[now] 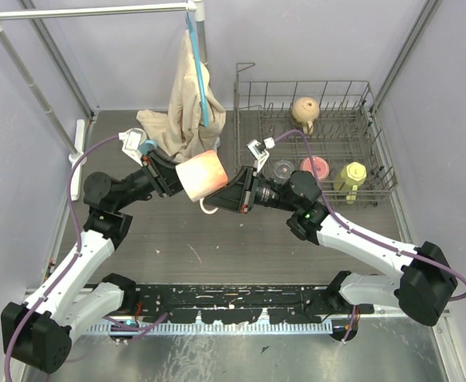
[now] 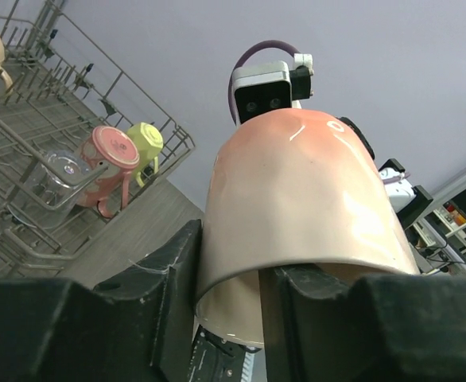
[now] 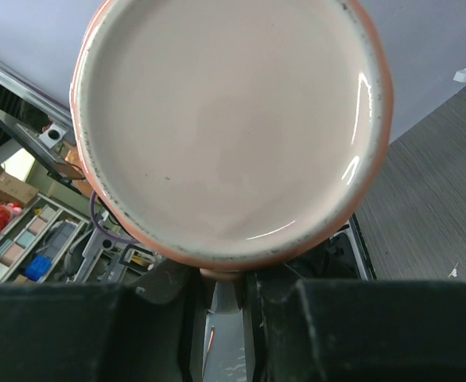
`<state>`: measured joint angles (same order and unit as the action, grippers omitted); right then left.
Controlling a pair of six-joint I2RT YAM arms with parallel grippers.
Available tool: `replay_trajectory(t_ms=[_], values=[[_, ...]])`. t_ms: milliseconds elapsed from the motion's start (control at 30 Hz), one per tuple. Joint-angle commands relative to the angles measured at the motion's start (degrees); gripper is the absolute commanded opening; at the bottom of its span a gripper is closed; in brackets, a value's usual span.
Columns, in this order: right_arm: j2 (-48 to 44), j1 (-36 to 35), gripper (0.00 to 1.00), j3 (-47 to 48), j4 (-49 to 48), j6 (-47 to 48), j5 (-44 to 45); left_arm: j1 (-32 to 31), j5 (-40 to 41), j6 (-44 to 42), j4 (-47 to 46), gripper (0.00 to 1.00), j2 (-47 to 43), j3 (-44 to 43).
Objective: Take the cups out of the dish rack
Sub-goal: Place the cup at the center of the board.
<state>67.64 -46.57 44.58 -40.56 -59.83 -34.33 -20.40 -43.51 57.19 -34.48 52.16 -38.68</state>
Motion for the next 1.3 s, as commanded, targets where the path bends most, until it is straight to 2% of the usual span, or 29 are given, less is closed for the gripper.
replay_trajectory(t_ms=[0, 100, 167, 233, 267, 300, 333, 567, 667, 767, 900, 1100, 1267], values=[[-1.23, -0.47, 0.01, 4.32, -9.09, 0.89, 2.02, -0.19, -1.13, 0.12, -2.26, 0.33, -0.90, 0.79], [-0.99, -0.61, 0.01, 4.53, -9.31, 0.94, 2.20, -0.17, -1.33, 0.15, -2.32, 0.24, -0.64, 0.84], [-0.57, -0.88, 0.01, 4.62, -9.64, 0.80, 2.16, -0.17, -1.26, 0.21, -2.24, 0.24, -0.72, 0.96], [0.21, -1.13, 0.01, 4.82, -10.09, 0.50, 2.03, -0.17, -1.22, 0.24, -2.34, 0.15, -0.75, 0.91], [0.52, -1.20, 0.01, 4.94, -10.23, 0.39, 2.05, -0.21, -1.25, 0.21, -2.27, 0.13, -0.86, 0.89], [0.79, -1.36, 0.01, 4.95, -10.32, 0.37, 2.14, -0.17, -1.34, 0.34, -2.13, 0.05, -0.88, 0.73], [1.03, -1.39, 0.01, 4.96, -10.33, 0.34, 2.28, -0.16, -1.40, 0.36, -1.98, 0.01, -0.92, 0.59], [1.17, -1.44, 0.02, 4.20, -9.61, 0.73, 3.49, -0.21, 0.51, -2.19, 4.72, 0.00, -4.08, -1.58], [0.75, -1.55, 0.10, 3.60, -8.64, 1.65, 4.27, -0.17, 2.21, -5.39, 10.55, 0.00, -5.78, -3.54], [0.04, -1.45, 0.31, 3.04, -8.09, 2.27, 5.18, -0.10, 3.94, -9.14, 16.07, 0.00, -6.41, -5.43], [-2.36, -1.28, 0.53, 2.39, -3.68, 4.35, 8.01, 0.01, 4.97, -10.06, 17.89, 0.00, -6.20, -6.24], [-5.76, -0.11, 0.64, 0.52, -1.53, 5.60, 9.89, 0.78, 6.33, -10.41, 19.68, 0.00, -6.31, -7.65], [-9.99, 2.04, 0.68, -1.70, 3.79, 7.09, 11.87, 3.95, 7.97, -13.27, 28.01, 0.00, -7.18, -12.27]])
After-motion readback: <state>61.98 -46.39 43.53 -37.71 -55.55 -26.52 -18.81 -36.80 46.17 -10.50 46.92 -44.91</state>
